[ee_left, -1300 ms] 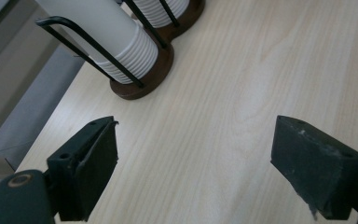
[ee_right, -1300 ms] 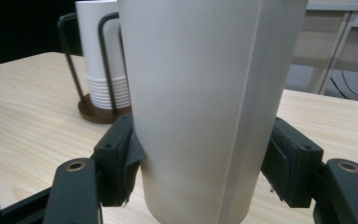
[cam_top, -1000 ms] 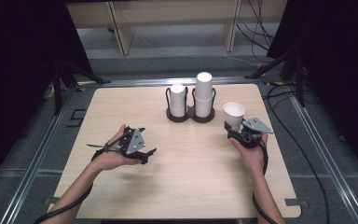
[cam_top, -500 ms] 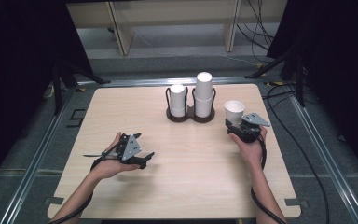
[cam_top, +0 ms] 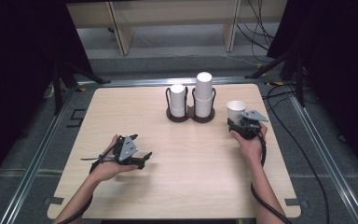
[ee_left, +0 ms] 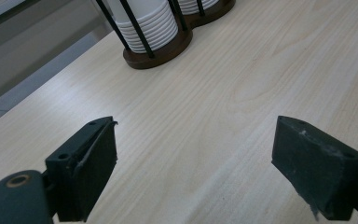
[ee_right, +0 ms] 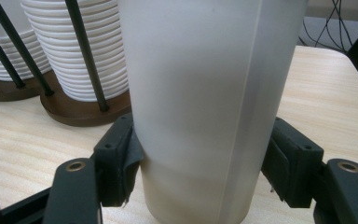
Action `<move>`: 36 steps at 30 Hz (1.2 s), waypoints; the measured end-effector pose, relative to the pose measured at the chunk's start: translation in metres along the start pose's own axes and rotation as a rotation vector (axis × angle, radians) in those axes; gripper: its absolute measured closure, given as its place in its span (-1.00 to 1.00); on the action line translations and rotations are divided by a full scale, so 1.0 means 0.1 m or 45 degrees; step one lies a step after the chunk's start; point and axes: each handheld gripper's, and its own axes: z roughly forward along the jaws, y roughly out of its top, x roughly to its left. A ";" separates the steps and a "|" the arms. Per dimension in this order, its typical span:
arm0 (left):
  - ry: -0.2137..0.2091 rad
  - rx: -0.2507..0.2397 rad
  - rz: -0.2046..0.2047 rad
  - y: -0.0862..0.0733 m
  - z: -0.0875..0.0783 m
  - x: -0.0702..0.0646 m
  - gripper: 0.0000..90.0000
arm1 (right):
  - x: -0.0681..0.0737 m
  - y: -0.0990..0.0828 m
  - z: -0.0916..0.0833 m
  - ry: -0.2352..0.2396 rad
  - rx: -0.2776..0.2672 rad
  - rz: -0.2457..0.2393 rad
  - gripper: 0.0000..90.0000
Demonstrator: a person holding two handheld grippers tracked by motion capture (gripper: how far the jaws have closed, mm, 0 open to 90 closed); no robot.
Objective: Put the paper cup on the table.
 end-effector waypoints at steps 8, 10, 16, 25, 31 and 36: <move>0.009 0.003 -0.022 -0.02 0.01 0.02 -0.70 | 0.00 0.00 0.04 -0.025 0.028 0.002 -0.23; 0.005 -0.009 -0.026 -0.02 0.02 0.02 -0.70 | 0.03 0.00 0.04 -0.033 0.047 0.017 -0.23; 0.011 -0.010 -0.017 -0.01 0.01 0.05 -0.70 | 0.02 -0.04 0.09 -0.043 0.074 0.006 -0.23; 0.009 0.004 -0.018 -0.03 0.01 0.04 -0.70 | 0.00 -0.05 0.12 -0.040 0.079 -0.011 -0.24; 0.010 -0.005 -0.041 -0.04 0.03 0.04 -0.70 | -0.01 -0.05 0.13 -0.057 0.089 -0.014 -0.25; 0.009 -0.010 -0.041 -0.04 0.03 0.03 -0.70 | -0.01 -0.06 0.12 -0.056 0.097 -0.005 -0.27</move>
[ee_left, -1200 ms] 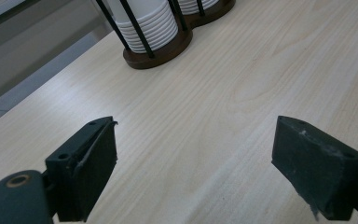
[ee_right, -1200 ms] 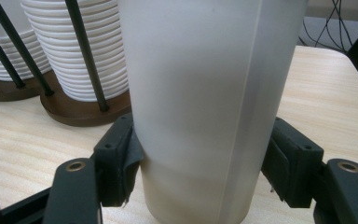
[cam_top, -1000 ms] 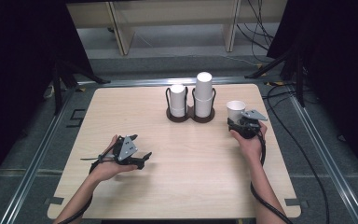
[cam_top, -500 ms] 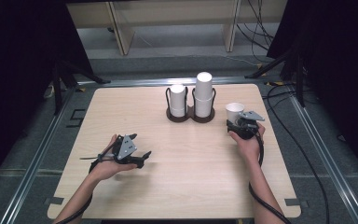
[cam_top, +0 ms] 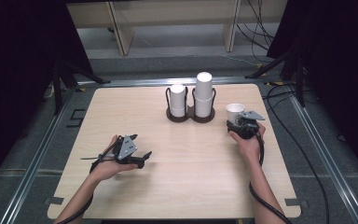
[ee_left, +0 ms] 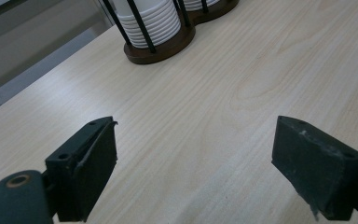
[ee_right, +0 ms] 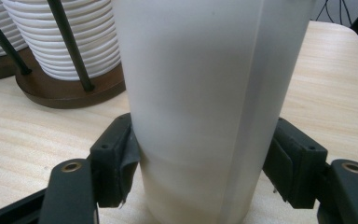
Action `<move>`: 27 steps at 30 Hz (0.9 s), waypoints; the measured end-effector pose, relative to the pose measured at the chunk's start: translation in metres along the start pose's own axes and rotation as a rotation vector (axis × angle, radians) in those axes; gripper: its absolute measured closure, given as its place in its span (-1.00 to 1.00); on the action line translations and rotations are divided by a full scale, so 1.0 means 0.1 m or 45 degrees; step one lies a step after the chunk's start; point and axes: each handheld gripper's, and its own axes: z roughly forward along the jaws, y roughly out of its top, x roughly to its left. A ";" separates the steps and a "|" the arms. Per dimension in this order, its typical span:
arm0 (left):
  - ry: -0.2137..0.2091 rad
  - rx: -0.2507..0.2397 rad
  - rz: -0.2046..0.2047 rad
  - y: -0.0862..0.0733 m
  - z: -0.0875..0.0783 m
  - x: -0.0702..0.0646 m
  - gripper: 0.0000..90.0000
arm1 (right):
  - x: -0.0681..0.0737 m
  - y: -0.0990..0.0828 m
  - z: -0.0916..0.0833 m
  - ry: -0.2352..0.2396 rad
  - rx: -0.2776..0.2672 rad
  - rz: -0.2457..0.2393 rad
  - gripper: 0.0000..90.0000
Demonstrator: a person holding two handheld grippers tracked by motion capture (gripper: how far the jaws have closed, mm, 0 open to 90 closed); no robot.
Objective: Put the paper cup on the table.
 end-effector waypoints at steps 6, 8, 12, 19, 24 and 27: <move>-0.002 0.004 0.005 0.00 0.00 0.00 -0.70 | 0.02 -0.01 -0.03 0.012 0.023 0.051 -0.28; -0.007 0.016 0.005 0.01 0.00 0.00 -0.70 | 0.00 -0.01 -0.02 0.018 0.010 0.014 -0.28; -0.012 0.013 0.004 0.01 0.00 0.00 -0.70 | 0.01 -0.02 -0.05 0.014 0.039 0.026 -0.28; -0.004 0.008 0.003 -0.01 0.00 0.00 -0.70 | -0.01 -0.05 -0.07 0.023 0.034 0.001 -0.30; 0.006 -0.006 -0.020 -0.03 -0.03 0.01 -0.70 | -0.02 -0.06 -0.05 0.007 0.052 0.009 -0.48; 0.014 -0.022 -0.053 -0.05 -0.07 0.02 -0.70 | -0.02 -0.06 -0.08 0.028 0.070 0.043 -0.65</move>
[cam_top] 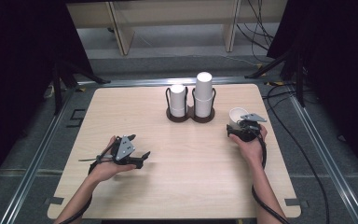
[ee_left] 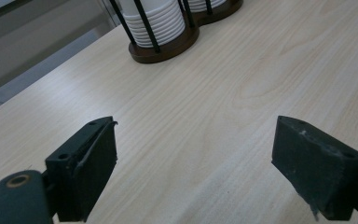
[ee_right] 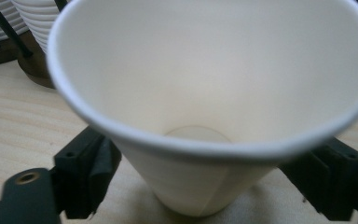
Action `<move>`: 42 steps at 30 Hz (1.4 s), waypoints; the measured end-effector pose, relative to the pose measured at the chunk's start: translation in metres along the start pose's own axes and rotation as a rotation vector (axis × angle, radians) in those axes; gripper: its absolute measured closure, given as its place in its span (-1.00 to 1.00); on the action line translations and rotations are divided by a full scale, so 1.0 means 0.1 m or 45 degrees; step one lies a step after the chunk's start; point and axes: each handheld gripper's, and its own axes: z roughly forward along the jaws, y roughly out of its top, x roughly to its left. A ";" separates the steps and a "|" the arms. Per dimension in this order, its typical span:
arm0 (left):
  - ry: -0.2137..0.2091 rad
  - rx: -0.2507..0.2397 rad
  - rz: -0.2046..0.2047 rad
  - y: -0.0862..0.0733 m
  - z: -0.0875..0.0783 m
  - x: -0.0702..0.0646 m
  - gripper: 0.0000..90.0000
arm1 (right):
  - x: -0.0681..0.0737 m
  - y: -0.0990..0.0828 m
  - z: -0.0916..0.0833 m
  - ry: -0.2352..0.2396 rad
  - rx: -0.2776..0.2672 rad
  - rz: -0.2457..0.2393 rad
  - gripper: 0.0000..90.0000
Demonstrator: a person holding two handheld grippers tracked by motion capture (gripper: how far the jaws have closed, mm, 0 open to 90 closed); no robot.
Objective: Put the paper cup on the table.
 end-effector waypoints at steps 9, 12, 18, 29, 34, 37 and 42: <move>0.004 -0.103 -0.075 -0.16 -0.10 -0.03 -0.70 | 0.03 -0.04 -0.19 -0.013 0.036 -0.013 -0.65; 0.032 -0.128 -0.077 -0.20 -0.15 -0.02 -0.70 | 0.06 -0.06 -0.24 -0.016 0.040 -0.011 -0.65; 0.082 -0.160 -0.127 -0.26 -0.24 0.02 -0.70 | 0.10 -0.15 -0.41 -0.003 0.040 -0.009 -0.65; 0.206 -0.190 -0.234 -0.38 -0.35 0.08 -0.70 | 0.09 -0.44 -0.84 0.028 -0.078 -0.007 -0.66; 0.248 -0.200 -0.263 -0.40 -0.37 0.09 -0.70 | 0.09 -0.56 -0.97 0.031 -0.149 0.054 -0.66; 0.266 -0.221 -0.280 -0.42 -0.36 0.09 -0.70 | 0.06 -0.60 -1.02 0.004 -0.185 0.030 -0.66; 0.274 -0.204 -0.285 -0.42 -0.38 0.10 -0.70 | 0.05 -0.64 -1.04 0.008 -0.229 0.021 -0.66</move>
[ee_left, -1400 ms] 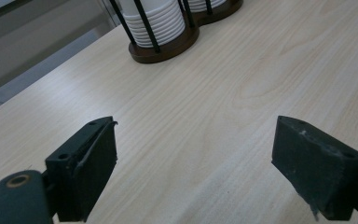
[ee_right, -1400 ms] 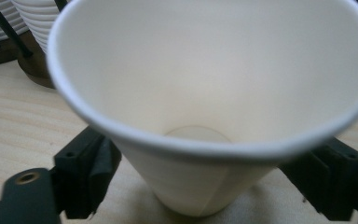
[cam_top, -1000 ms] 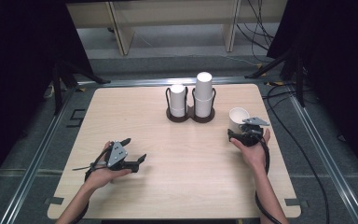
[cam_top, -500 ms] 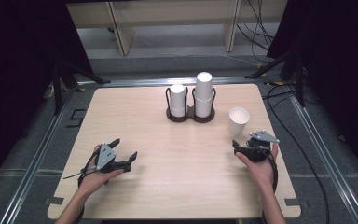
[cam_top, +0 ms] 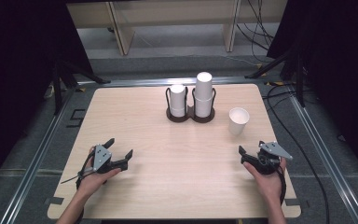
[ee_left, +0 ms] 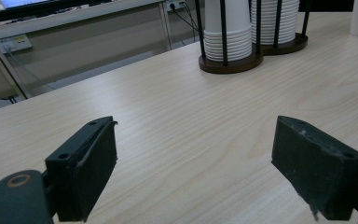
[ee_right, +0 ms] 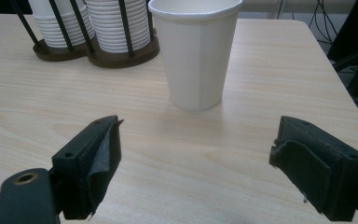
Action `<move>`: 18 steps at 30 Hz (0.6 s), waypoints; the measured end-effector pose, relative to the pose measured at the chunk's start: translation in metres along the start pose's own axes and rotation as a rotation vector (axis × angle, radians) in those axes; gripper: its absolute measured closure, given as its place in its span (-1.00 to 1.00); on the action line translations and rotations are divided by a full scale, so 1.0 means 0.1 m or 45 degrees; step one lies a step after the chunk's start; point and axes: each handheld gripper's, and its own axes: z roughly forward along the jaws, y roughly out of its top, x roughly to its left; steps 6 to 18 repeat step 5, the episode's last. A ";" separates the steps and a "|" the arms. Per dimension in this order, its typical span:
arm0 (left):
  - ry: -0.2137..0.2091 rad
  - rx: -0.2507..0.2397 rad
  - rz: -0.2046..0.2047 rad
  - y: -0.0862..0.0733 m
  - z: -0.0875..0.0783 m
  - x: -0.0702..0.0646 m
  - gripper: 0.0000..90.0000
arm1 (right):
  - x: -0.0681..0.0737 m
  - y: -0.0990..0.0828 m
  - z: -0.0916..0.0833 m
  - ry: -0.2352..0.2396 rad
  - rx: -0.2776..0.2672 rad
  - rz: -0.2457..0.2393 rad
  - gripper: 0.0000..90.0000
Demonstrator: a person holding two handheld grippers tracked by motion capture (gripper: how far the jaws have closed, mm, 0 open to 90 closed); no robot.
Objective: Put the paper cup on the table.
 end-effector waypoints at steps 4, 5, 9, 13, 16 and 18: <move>0.008 -0.018 0.003 -0.01 0.01 -0.01 -0.70 | -0.01 -0.02 -0.01 -0.006 0.002 0.002 -0.66; 0.011 -0.017 -0.003 -0.01 0.01 -0.01 -0.70 | 0.00 -0.03 0.00 0.000 0.002 0.012 -0.66; 0.011 -0.017 -0.003 -0.01 0.01 -0.01 -0.70 | 0.00 -0.03 0.00 0.000 0.002 0.012 -0.66; 0.011 -0.017 -0.003 -0.01 0.01 -0.01 -0.70 | 0.00 -0.03 0.00 0.000 0.002 0.012 -0.66; 0.011 -0.017 -0.003 -0.01 0.01 -0.01 -0.70 | 0.00 -0.03 0.00 0.000 0.002 0.012 -0.66; 0.011 -0.017 -0.003 -0.01 0.01 -0.01 -0.70 | 0.00 -0.03 0.00 0.000 0.002 0.012 -0.66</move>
